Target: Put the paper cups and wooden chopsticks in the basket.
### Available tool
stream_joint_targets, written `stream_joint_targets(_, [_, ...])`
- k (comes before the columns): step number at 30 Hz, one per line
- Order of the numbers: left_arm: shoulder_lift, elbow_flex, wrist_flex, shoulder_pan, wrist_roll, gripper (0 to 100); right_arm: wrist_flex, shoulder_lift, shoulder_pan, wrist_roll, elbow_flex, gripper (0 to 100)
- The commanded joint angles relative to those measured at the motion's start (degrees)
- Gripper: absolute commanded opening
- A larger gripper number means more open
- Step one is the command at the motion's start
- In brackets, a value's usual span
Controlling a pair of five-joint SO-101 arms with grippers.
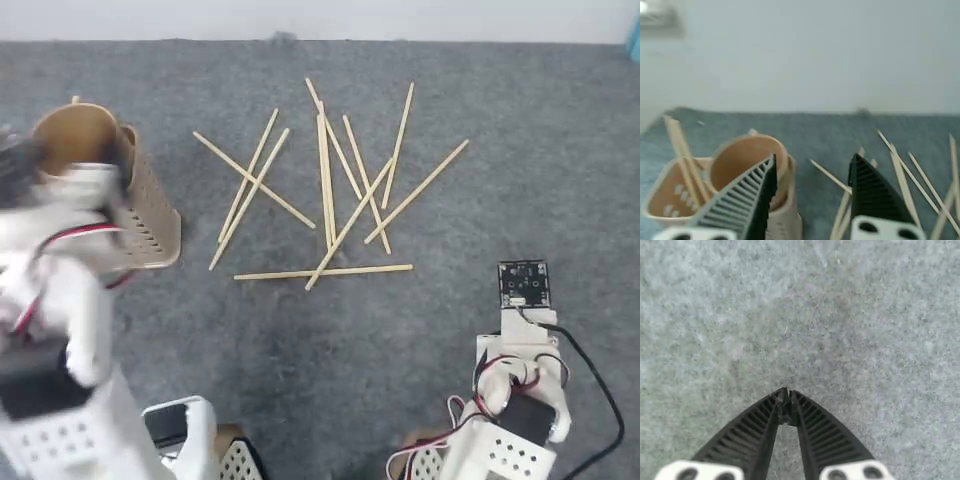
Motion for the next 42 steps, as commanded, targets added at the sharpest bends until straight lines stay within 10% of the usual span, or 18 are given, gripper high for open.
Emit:
stream_joint_targets(1, [10.5, -6.0, 10.4, 11.4, -1.4, 22, 0.6, -0.9, 0.7, 0.8, -0.4, 0.8])
stream_joint_targets(13, [31.2, -6.1, 1.2, 32.4, -1.1, 22, 0.5, -0.9, 0.7, 0.8, -0.4, 0.8])
stream_joint_targets(42, [74.3, -7.5, -32.6, 34.5, -1.1, 22, 0.0, -0.9, -1.8, 0.8, -0.4, 0.8])
